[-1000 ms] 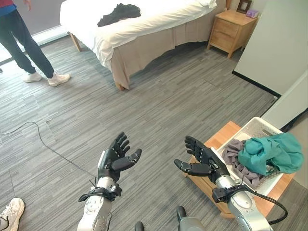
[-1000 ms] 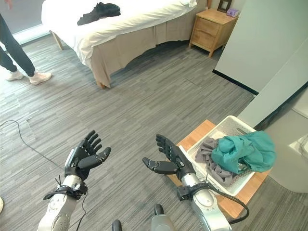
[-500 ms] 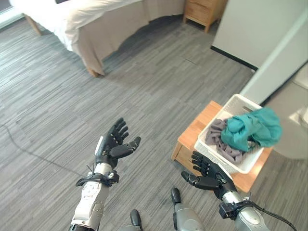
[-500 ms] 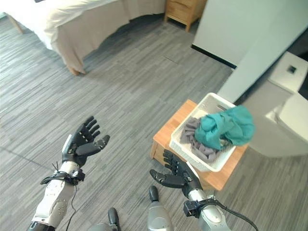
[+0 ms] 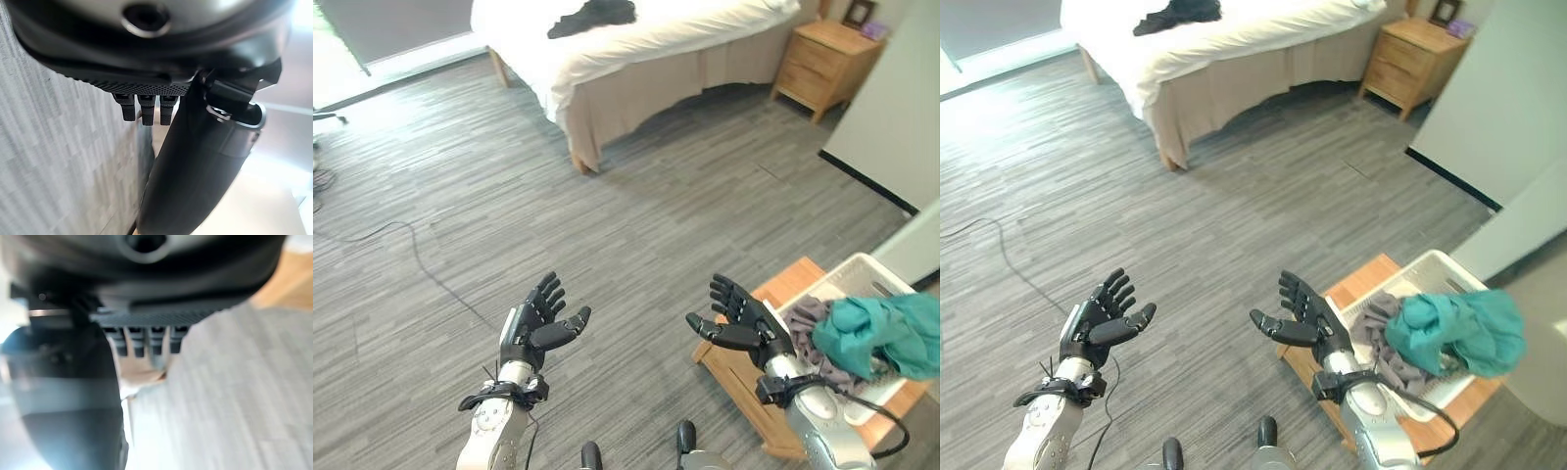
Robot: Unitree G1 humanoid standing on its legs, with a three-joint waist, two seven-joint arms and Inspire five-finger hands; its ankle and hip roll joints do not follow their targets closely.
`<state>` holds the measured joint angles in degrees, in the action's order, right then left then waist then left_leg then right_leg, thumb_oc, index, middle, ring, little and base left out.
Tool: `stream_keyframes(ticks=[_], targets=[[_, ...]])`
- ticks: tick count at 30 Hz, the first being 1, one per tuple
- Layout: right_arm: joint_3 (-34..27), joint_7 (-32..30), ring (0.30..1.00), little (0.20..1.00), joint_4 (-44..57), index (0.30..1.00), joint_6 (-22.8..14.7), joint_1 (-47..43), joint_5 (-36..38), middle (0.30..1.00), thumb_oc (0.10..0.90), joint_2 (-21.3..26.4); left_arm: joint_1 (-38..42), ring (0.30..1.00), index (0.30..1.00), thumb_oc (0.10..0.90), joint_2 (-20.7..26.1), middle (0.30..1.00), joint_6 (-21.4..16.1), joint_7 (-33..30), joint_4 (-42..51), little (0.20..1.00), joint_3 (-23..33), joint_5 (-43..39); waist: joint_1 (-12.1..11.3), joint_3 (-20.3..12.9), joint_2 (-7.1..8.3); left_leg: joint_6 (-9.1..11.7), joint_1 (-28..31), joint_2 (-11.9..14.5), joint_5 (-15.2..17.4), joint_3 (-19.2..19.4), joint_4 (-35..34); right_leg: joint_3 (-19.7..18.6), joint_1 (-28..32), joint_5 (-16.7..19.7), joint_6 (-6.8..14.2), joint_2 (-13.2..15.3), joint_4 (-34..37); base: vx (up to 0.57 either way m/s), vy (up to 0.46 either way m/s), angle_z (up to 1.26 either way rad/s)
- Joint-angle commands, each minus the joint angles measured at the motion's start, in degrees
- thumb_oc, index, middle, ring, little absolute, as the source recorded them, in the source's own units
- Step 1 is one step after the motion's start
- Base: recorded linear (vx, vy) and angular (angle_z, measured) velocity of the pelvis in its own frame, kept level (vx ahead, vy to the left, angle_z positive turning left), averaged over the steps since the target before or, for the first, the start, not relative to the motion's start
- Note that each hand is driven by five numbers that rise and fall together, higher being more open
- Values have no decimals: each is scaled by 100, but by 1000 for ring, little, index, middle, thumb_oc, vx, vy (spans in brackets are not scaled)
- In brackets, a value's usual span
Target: Pick up bed clothes into laundry basket.
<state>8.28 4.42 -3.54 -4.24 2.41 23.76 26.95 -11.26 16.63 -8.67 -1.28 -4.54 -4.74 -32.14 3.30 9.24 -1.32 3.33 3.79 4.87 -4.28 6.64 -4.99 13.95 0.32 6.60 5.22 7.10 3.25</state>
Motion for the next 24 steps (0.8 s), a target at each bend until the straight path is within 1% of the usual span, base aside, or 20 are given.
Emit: stream_keyframes(ticks=[1, 3, 4, 6, 8, 11, 13, 14, 16, 17, 18, 19, 20, 21, 22, 23, 24], targets=[[437, -171, 900, 900, 550, 900, -541, -1158, -64, 900, 800, -69, 254, 900, 900, 800, 409, 900, -547, -256, 518, 900, 483, 39, -325, -334, 331, -30, -294, -196, 708, -120, 669, 9, 54, -1016, 216, 235, -654, -48, 9, 7], [878, -188, 900, 900, 614, 900, -499, -1645, 393, 900, 800, -376, 213, 900, 900, 800, 413, 900, -552, -435, 702, 900, 433, 127, -477, -294, 355, -73, -319, -234, 763, -159, 765, 17, 75, -985, 218, 267, -648, -9, 18, 11], [1116, -189, 900, 900, 478, 900, -482, -1948, 626, 900, 800, -575, 174, 900, 900, 800, 376, 900, -520, -469, 811, 900, 379, 69, -550, -253, 374, -97, -350, -254, 793, -165, 826, 13, 90, -968, 227, 289, -652, 0, 27, 17], [1400, -221, 900, 900, 364, 900, -433, -2298, 708, 900, 800, -789, 121, 900, 900, 800, 385, 900, -478, -479, 1002, 900, 284, 56, -678, -193, 379, -122, -421, -283, 814, -191, 913, 33, 95, -945, 237, 323, -659, -2, 29, 9], [1617, -215, 900, 900, 482, 900, -387, -2425, 491, 900, 800, -804, 120, 900, 900, 800, 376, 900, -463, -497, 1154, 900, 219, -28, -765, -136, 403, -137, -516, -324, 837, -222, 985, 92, 92, -914, 263, 380, -659, 20, 28, 11], [1538, -264, 900, 900, 640, 900, -298, -2146, 102, 900, 800, -656, 128, 900, 900, 800, 413, 900, -454, -605, 1345, 900, 257, 126, -782, -152, 406, -166, -576, -390, 821, -276, 939, 174, 95, -892, 319, 458, -662, 81, 57, 30], [1472, -302, 900, 900, 616, 900, -250, -1983, 153, 900, 800, -642, 158, 900, 900, 800, 449, 900, -471, -705, 1419, 900, 299, 229, -775, -149, 392, -197, -599, -419, 803, -280, 885, 172, 37, -883, 365, 518, -730, 58, 86, 22], [1387, -395, 900, 900, 499, 900, -245, -1865, 258, 900, 800, -682, 243, 900, 900, 800, 476, 900, -499, -827, 1414, 900, 350, 286, -753, -102, 357, -231, -616, -441, 797, -263, 876, 171, -33, -900, 409, 596, -921, 53, 120, 6], [1326, -352, 900, 900, 533, 900, -220, -1763, 271, 900, 800, -649, 310, 900, 900, 800, 487, 900, -552, -914, 1391, 900, 403, 348, -746, -81, 359, -269, -606, -484, 821, -254, 851, 94, -183, -914, 422, 700, -1211, 72, 139, -2], [1200, -345, 900, 900, 521, 900, -266, -1515, 317, 900, 800, -626, 422, 900, 900, 800, 485, 900, -581, -1024, 1328, 900, 450, 512, -713, -47, 336, -329, -564, -551, 857, -299, 865, 5, -296, -948, 444, 798, -1640, 171, 250, -4], [1153, -317, 900, 900, 570, 900, -251, -1263, 274, 900, 800, -595, 478, 900, 900, 800, 457, 900, -611, -1072, 1274, 900, 443, 537, -656, 1, 295, -429, -414, -641, 909, -377, 823, -123, -574, -685, 447, 920, -2437, 228, 308, -3], [1106, -291, 900, 900, 557, 900, -258, -1065, 267, 900, 800, -575, 546, 900, 900, 800, 447, 900, -611, -1130, 1286, 900, 437, 594, -590, 85, 262, -499, -274, -724, 977, -458, 823, -302, -736, -479, 428, 988, -2998, 213, 297, 10], [1089, -259, 900, 900, 591, 900, -252, -934, 234, 900, 800, -553, 586, 900, 900, 800, 436, 900, -605, -1111, 1301, 900, 403, 605, -535, 142, 206, -578, -213, -789, 998, -541, 847, -450, -936, -165, 392, 1050, -3462, 188, 243, 31], [1064, -230, 900, 900, 593, 900, -257, -850, 205, 900, 800, -561, 626, 900, 900, 800, 424, 900, -598, -1108, 1306, 900, 389, 586, -495, 209, 135, -635, -148, -786, 1045, -595, 894, -515, -1080, -66, 342, 1060, -3817, 105, 156, 42], [1060, -229, 900, 900, 597, 900, -256, -847, 203, 900, 800, -556, 630, 900, 900, 800, 419, 900, -598, -1108, 1305, 900, 387, 586, -503, 216, 145, -639, -151, -803, 1056, -586, 907, -540, -1107, -85, 348, 1077, -3864, 238, 101, 44], [979, -176, 900, 900, 609, 900, -272, -596, 208, 900, 800, -544, 775, 900, 900, 800, 394, 900, -634, -1120, 1277, 900, 342, 518, -335, 361, 78, -666, 10, -791, 1251, -816, 1012, -915, -1707, -417, 325, 690, -4405, 307, 25, 27], [925, -148, 900, 900, 595, 900, -293, -523, 281, 900, 800, -509, 915, 900, 900, 800, 399, 900, -651, -1118, 1233, 900, 295, 535, -206, 371, 56, -627, 120, -795, 1350, -1004, 1004, -1062, -2001, -737, 282, 386, -4184, 461, 18, 26]])
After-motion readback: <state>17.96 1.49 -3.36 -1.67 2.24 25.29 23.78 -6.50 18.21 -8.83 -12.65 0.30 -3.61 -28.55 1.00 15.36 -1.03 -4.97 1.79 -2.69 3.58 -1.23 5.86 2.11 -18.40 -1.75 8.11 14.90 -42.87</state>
